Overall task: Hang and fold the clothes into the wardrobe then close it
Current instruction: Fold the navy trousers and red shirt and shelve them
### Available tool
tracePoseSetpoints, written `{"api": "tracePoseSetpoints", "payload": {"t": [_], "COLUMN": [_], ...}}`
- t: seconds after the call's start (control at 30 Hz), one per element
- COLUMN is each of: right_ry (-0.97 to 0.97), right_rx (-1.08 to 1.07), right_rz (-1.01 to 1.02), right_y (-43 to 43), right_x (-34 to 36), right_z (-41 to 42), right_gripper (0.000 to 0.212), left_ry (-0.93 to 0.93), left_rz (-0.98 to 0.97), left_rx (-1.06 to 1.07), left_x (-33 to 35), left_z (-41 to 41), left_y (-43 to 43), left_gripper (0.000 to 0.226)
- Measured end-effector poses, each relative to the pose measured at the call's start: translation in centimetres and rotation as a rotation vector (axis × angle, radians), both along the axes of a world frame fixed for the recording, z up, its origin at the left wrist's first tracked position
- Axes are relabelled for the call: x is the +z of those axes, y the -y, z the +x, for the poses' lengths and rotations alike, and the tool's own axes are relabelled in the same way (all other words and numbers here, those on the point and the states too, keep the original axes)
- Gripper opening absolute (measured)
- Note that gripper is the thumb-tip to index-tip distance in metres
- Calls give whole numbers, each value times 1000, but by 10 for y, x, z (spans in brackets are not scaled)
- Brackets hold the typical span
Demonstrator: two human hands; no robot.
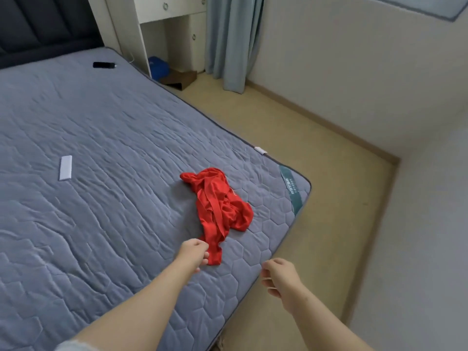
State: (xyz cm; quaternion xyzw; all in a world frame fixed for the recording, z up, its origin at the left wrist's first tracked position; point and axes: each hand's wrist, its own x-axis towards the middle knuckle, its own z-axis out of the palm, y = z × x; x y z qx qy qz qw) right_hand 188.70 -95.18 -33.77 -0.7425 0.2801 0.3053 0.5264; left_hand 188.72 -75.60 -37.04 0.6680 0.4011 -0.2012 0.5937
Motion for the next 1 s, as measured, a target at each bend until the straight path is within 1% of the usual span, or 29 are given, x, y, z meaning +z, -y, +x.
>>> {"api": "tracePoseSetpoints", "payload": {"t": [0.1,0.2,0.27,0.4,0.53,0.63,0.73,0.77,0.8,0.83,0.9,0.93,1.0], "right_ry": [-38,-129,-168,-178,-232,-216,-190,-172,-164,-155,-146,-145,-153], "right_rx": [54,142,208,362,496,606,670,688,715,744,775,782,796], "right_rz": [7,-10,-22,-83,-134,-171,-240,-260,-273,-277,-261,-250,-236], "right_y": [-5,-8,-9,-9,-14,-23,-29,-31,-33,-35,-41,-45,-54], "right_x": [-14,-36,-53,-102,-161,-207,-257,-271,-284,-298,-326,-336,-352], "right_z": [53,97,131,215,289,335,375,385,392,397,401,400,396], "right_gripper": [17,12,8,8,18,20,16,13,9,12,30,36,39], "left_ry": [-26,-89,-119,-150,-170,-170,-202,-204,-204,-212,-234,-237,-223], "left_rz": [11,35,46,25,21,84,167,172,180,193,217,225,241], "left_rx": [6,33,98,267,340,319,248,218,178,140,113,109,112], "left_x": [-10,-24,-40,-78,-121,-160,-206,-220,-234,-246,-265,-272,-284], "left_z": [41,69,85,133,189,225,256,262,265,266,264,260,253], "left_y": [-1,-4,-5,-1,16,26,33,37,42,45,50,51,53], "left_gripper": [18,16,15,17,18,19,8,9,18,27,38,41,43]}}
